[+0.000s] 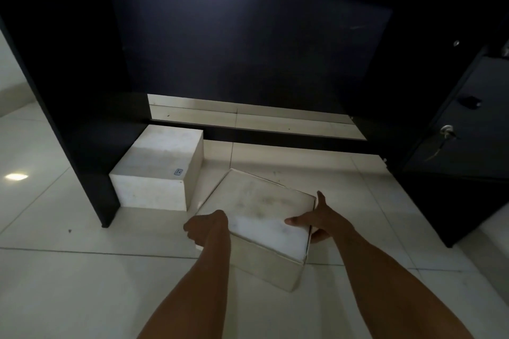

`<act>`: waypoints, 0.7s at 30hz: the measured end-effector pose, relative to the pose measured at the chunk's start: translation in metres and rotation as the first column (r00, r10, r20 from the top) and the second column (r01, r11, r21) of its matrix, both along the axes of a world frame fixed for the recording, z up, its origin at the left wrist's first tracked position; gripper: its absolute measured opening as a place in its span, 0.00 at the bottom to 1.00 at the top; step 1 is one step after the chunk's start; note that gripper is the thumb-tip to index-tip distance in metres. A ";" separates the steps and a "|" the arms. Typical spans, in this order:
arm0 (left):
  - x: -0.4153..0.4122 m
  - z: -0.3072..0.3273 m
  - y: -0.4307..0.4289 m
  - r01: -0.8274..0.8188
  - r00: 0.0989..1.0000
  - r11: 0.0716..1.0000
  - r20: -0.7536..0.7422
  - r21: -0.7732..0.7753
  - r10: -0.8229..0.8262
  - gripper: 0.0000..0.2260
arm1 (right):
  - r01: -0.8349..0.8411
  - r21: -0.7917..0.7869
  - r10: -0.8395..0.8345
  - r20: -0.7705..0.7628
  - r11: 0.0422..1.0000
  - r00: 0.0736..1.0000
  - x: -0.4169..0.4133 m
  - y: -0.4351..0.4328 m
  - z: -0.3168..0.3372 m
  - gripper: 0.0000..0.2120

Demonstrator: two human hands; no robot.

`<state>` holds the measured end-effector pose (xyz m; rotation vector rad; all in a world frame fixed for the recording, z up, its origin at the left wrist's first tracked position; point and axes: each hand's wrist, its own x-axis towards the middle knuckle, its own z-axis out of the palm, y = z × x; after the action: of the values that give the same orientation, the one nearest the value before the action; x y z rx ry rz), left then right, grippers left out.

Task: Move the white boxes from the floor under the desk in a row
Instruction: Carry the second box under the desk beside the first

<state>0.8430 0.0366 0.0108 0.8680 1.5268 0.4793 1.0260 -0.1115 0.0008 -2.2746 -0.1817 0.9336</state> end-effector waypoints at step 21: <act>0.004 -0.014 0.047 0.390 0.871 0.913 0.272 0.121 -0.409 0.43 | 0.339 0.142 -0.272 -0.354 0.930 0.895 -0.020 0.035 -0.031 0.29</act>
<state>0.8467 0.0833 -0.0033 1.0805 1.0283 0.3319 1.0059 -0.0764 -0.0303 -1.8592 0.2178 1.0542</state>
